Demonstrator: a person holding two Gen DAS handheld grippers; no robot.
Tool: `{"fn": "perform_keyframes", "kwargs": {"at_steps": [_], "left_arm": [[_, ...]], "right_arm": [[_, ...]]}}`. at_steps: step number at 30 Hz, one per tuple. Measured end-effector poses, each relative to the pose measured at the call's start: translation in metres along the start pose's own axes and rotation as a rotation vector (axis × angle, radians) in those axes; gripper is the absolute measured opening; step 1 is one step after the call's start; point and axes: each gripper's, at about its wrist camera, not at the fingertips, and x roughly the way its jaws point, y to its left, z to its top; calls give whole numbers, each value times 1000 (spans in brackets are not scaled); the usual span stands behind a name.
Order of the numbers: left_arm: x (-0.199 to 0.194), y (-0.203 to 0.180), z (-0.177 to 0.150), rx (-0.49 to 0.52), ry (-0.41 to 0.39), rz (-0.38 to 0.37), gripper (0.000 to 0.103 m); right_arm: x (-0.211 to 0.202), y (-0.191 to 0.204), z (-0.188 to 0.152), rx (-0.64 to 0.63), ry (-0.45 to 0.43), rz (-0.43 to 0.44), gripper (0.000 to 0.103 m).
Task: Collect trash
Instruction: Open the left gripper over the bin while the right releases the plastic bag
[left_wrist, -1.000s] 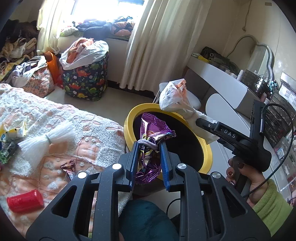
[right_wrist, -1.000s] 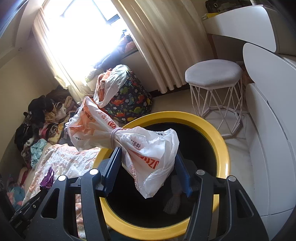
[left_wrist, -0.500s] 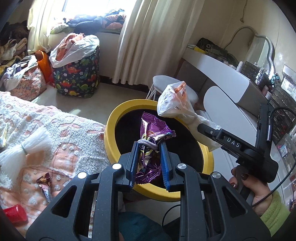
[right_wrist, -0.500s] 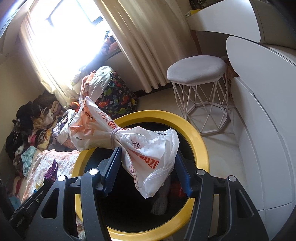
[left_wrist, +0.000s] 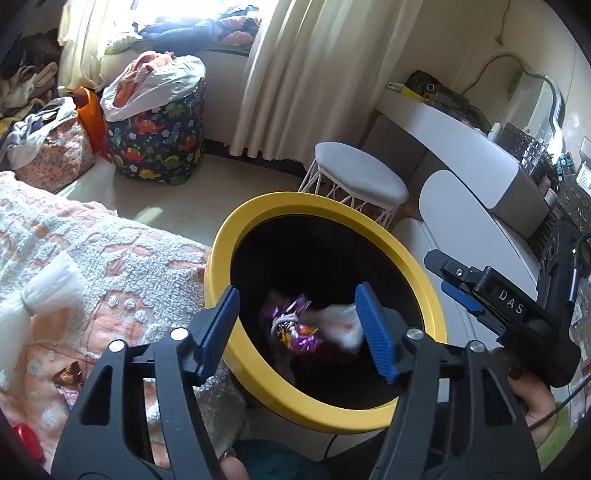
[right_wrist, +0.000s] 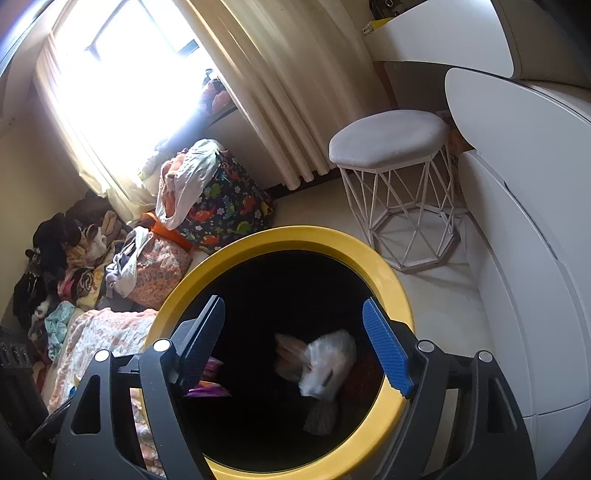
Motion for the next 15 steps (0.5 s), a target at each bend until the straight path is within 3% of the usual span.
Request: {"fn": "perform_keyframes", "kwargs": {"at_steps": [1, 3, 15], "left_arm": [[-3, 2, -1, -1, -10, 6, 66], [-9, 4, -3, -2, -31, 20, 88], [-47, 20, -6, -22, -124, 92, 92]], "right_arm": [[1, 1, 0, -5, 2, -1, 75], [2, 4, -1, -15, 4, -4, 76], [-3, 21, 1, -93, -37, 15, 81]]}}
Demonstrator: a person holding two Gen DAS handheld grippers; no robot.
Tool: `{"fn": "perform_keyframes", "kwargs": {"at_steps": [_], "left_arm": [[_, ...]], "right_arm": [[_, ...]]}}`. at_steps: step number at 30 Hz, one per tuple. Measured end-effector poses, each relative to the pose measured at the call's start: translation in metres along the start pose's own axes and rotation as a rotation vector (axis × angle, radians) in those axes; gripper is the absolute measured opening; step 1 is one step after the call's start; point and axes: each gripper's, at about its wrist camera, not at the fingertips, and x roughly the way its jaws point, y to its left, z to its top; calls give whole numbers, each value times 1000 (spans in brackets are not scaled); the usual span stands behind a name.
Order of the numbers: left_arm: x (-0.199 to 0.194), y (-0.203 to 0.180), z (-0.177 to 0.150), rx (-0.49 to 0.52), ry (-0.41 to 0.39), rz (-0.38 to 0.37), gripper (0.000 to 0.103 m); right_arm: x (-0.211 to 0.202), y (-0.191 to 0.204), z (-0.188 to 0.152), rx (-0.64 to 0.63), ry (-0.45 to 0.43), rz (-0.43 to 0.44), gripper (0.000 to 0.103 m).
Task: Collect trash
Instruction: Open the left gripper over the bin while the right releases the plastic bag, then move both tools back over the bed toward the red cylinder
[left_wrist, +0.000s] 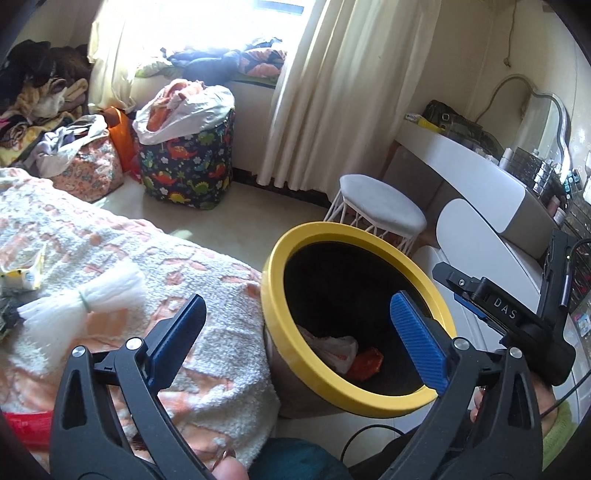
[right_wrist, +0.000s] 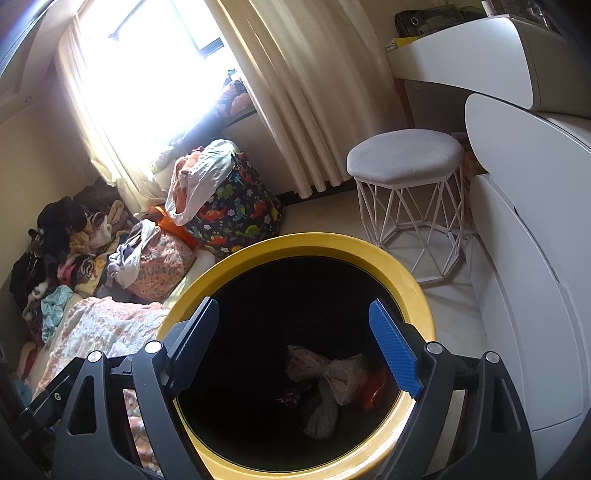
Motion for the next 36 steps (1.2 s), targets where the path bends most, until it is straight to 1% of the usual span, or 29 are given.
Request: {"fn": "perform_keyframes", "kwargs": {"at_steps": [7, 16, 28, 36], "left_arm": [[-17, 16, 2, -27, -27, 33, 92], [-34, 37, 3, -68, -57, 65, 92], [-57, 62, -1, -84, -92, 115, 92], [-73, 84, -3, -111, -114, 162, 92]], "right_arm": [[-3, 14, 0, -55, -16, 32, 82], [-8, 34, -4, -106, -15, 73, 82], [-10, 67, -13, -164, 17, 146, 82], [-15, 103, -29, -236, 45, 222, 82]]}}
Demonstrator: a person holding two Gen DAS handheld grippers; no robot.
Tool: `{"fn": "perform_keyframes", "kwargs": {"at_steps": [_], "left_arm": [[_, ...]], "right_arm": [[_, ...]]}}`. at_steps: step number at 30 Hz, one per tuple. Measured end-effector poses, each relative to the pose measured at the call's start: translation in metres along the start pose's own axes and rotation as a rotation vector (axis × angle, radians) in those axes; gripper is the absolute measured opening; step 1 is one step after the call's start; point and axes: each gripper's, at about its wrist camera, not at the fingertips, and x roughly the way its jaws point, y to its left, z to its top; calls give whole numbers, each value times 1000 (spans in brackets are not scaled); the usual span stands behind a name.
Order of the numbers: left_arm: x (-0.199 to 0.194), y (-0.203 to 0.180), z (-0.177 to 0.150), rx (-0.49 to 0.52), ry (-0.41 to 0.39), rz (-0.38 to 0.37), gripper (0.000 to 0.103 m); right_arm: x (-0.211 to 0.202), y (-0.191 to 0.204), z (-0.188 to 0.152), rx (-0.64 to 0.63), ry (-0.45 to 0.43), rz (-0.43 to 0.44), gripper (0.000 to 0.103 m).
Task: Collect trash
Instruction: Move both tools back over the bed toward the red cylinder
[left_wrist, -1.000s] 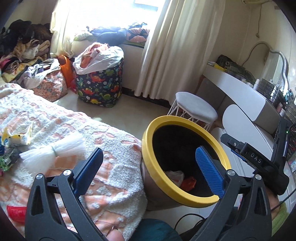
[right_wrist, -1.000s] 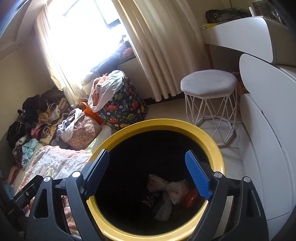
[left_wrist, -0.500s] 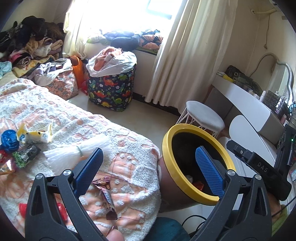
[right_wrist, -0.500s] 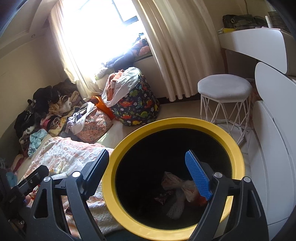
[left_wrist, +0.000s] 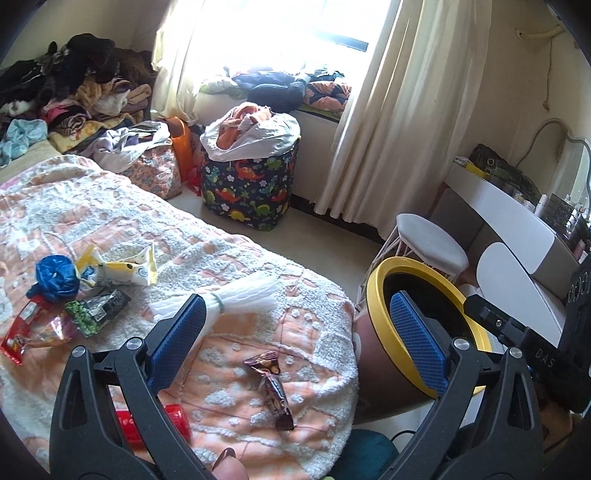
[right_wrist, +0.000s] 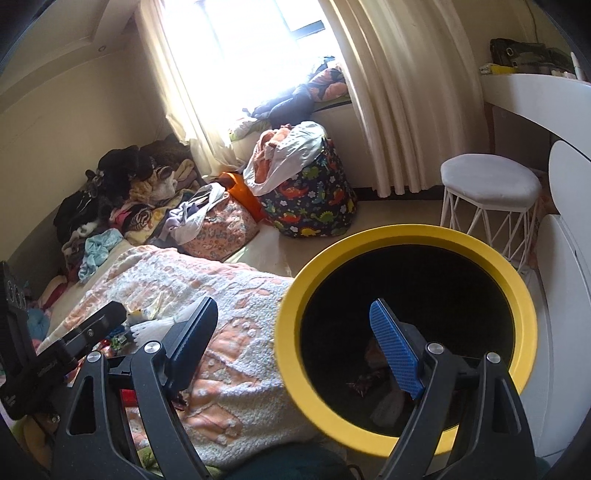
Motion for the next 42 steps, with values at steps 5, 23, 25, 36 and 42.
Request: {"fn": "perform_keyframes", "kwargs": {"at_steps": [5, 23, 25, 36, 42], "left_arm": [[-9, 17, 1, -12, -21, 36, 92], [-41, 87, -3, -110, -60, 134, 92], [-45, 95, -4, -122, -64, 143, 92], [-63, 131, -4, -188, -88, 190, 92], [-72, 153, -6, -228, -97, 225, 92]], "right_arm": [[4, 29, -8, -65, 27, 62, 82], [18, 111, -34, -280, 125, 203, 82], [19, 121, -36, -306, 139, 231, 82], [31, 171, -52, -465, 210, 325, 82], [42, 195, -64, -557, 255, 365, 82]]}}
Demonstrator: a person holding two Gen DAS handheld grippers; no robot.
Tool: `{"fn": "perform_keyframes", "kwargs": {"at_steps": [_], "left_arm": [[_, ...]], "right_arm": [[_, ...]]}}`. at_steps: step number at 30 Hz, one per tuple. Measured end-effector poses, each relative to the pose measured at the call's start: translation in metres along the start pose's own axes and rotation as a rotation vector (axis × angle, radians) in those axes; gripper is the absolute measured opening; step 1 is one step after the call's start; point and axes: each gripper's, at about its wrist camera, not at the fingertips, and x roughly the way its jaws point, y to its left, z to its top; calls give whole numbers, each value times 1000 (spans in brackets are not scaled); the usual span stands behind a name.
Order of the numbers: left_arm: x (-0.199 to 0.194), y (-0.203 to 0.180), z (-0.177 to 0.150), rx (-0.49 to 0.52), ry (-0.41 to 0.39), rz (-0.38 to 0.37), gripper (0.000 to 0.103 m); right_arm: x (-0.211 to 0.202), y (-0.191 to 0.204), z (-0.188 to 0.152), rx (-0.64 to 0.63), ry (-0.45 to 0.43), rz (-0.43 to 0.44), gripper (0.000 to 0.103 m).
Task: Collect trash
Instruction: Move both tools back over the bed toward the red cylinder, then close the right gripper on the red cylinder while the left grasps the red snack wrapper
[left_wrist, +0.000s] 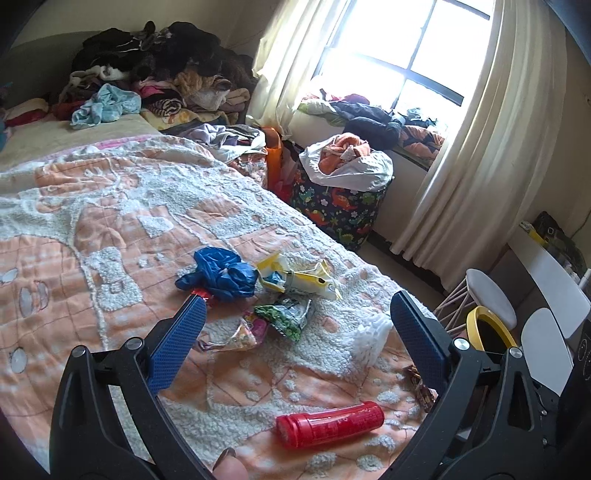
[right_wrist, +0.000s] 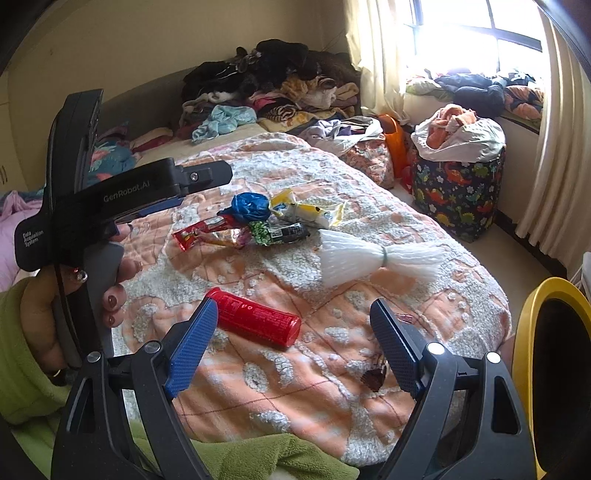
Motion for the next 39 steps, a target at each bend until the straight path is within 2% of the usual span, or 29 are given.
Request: {"fn": "perform_keyframes", "kwargs": {"at_steps": [6, 13, 19, 23, 25, 27, 34, 39], "left_arm": [[-1, 28, 4, -39, 1, 55, 92], [4, 64, 0, -89, 43, 123, 92], [13, 83, -8, -142, 95, 120, 91], [21, 87, -12, -163, 128, 97, 76], [25, 89, -14, -179, 144, 83, 74], [27, 91, -16, -198, 156, 75, 63], [33, 93, -18, -215, 180, 60, 49], [35, 89, -17, -206, 188, 57, 36]], "right_arm": [[24, 17, 4, -76, 54, 36, 82], [48, 32, 4, -143, 112, 61, 82], [71, 39, 4, -194, 171, 73, 81], [87, 41, 4, -233, 213, 81, 81], [94, 43, 3, -253, 238, 88, 80], [101, 43, 3, -266, 265, 96, 77], [113, 44, -2, -258, 303, 126, 55], [107, 39, -6, -206, 289, 128, 43]]}}
